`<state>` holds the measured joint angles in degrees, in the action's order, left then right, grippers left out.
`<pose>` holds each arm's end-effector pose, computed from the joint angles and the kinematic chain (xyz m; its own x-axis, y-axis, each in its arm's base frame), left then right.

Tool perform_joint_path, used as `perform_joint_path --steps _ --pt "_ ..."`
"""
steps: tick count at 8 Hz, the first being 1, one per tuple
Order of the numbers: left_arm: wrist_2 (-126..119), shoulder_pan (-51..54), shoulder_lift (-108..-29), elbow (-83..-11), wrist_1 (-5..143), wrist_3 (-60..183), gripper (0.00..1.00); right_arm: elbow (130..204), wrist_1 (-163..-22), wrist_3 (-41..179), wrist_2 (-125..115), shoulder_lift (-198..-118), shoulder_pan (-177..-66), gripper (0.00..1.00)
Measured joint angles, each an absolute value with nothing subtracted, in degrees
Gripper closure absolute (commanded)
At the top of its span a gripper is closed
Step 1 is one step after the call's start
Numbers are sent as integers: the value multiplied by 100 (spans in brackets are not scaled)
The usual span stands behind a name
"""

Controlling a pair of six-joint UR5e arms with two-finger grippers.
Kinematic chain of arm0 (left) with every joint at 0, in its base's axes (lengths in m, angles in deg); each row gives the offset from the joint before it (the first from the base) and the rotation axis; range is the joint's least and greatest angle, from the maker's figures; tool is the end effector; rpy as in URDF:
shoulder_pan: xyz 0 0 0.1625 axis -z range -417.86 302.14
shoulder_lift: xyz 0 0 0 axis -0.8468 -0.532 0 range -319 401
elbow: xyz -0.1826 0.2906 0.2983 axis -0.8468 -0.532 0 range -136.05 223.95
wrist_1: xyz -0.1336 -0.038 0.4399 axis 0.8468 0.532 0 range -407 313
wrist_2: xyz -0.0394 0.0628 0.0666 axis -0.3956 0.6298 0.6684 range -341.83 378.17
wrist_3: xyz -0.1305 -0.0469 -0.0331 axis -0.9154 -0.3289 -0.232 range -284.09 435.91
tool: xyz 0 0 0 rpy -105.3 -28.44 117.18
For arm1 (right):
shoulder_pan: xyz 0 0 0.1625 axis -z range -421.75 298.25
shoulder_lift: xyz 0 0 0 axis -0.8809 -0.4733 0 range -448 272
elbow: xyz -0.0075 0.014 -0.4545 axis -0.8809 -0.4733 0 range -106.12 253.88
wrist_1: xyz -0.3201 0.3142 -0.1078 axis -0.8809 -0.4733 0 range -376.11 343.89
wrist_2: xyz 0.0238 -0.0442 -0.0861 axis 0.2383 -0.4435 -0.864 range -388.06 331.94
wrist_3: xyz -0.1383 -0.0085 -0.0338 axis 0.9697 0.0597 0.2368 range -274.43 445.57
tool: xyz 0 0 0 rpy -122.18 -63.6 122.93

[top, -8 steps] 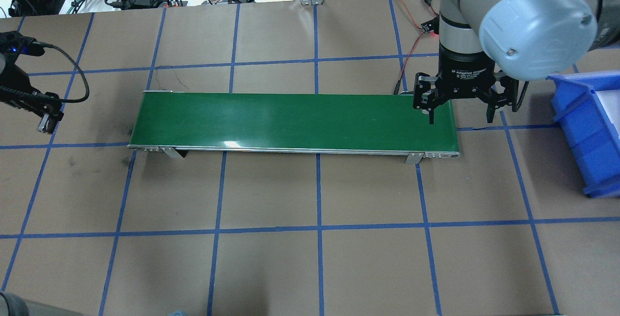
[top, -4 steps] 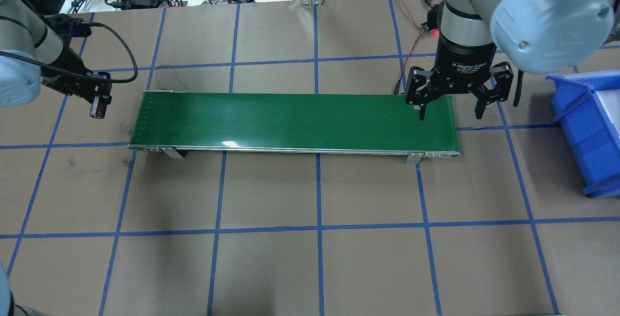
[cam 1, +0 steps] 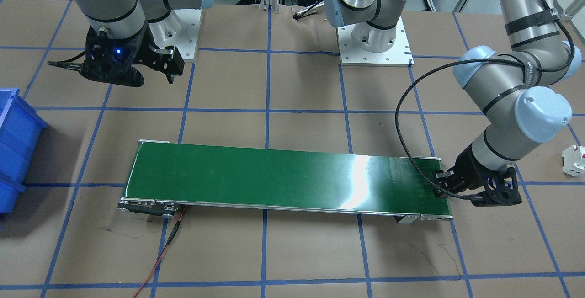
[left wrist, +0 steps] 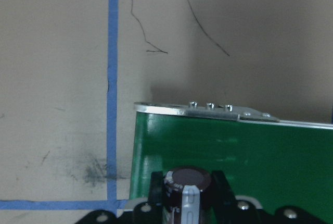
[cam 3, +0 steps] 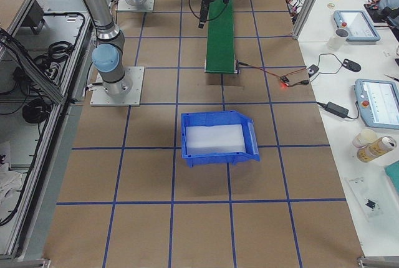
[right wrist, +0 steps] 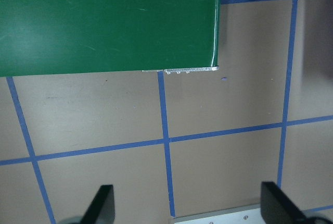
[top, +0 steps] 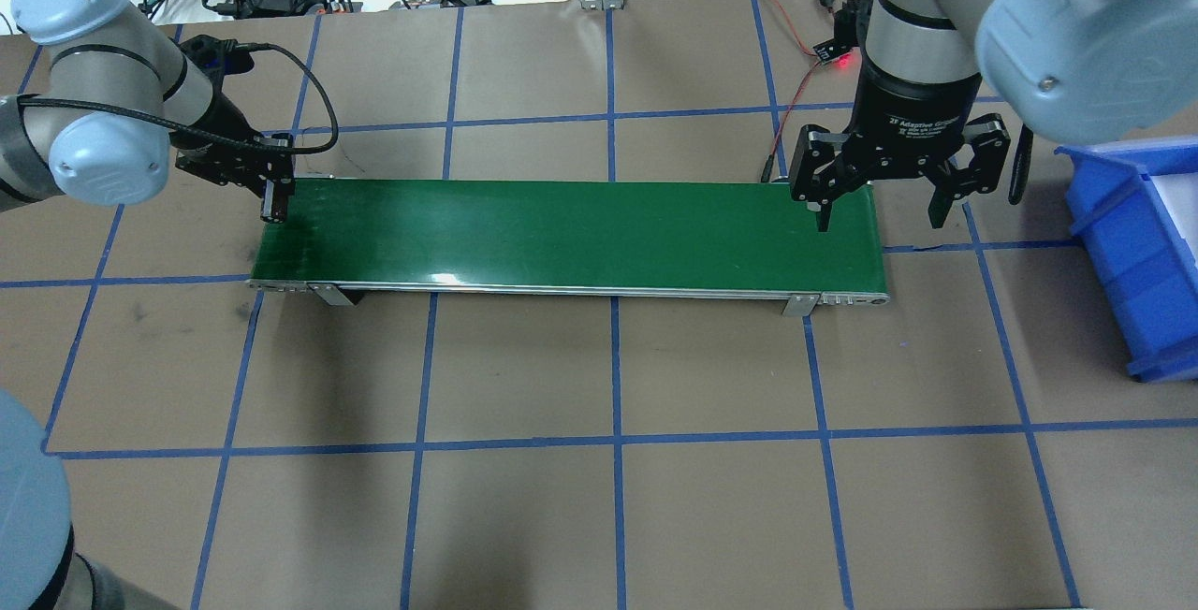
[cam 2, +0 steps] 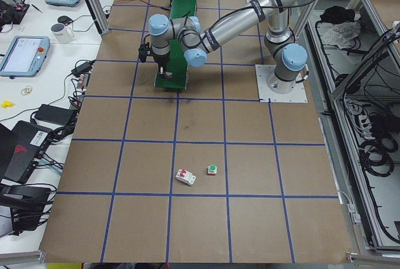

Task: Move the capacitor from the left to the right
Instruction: 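Carry the capacitor with the left gripper and place it on the conveyor's near end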

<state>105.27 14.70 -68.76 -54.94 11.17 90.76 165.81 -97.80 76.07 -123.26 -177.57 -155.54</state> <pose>0.0603 -0.6609 0.2421 -0.9985 -0.0426 0.0348 -0.0448 0.9968 -0.0665 0.1541 -0.5072 0.4410 -0.9897 0.0805 0.1185 0.0999 0.9807 0.1679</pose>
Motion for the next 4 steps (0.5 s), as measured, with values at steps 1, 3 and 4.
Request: perform_joint_path --steps 1,3,4 --pt "10510 1535 -7004 -5493 1001 9027 33 16597 -9682 7603 -12337 -17881 -15560 0" --pt "10540 1587 -7126 -5495 973 8963 0 16604 -9409 7636 -12296 -18031 -15571 0" --pt "10569 1623 -7113 -5499 1054 8944 0 16610 -9490 7666 -12287 -18047 -15571 0"
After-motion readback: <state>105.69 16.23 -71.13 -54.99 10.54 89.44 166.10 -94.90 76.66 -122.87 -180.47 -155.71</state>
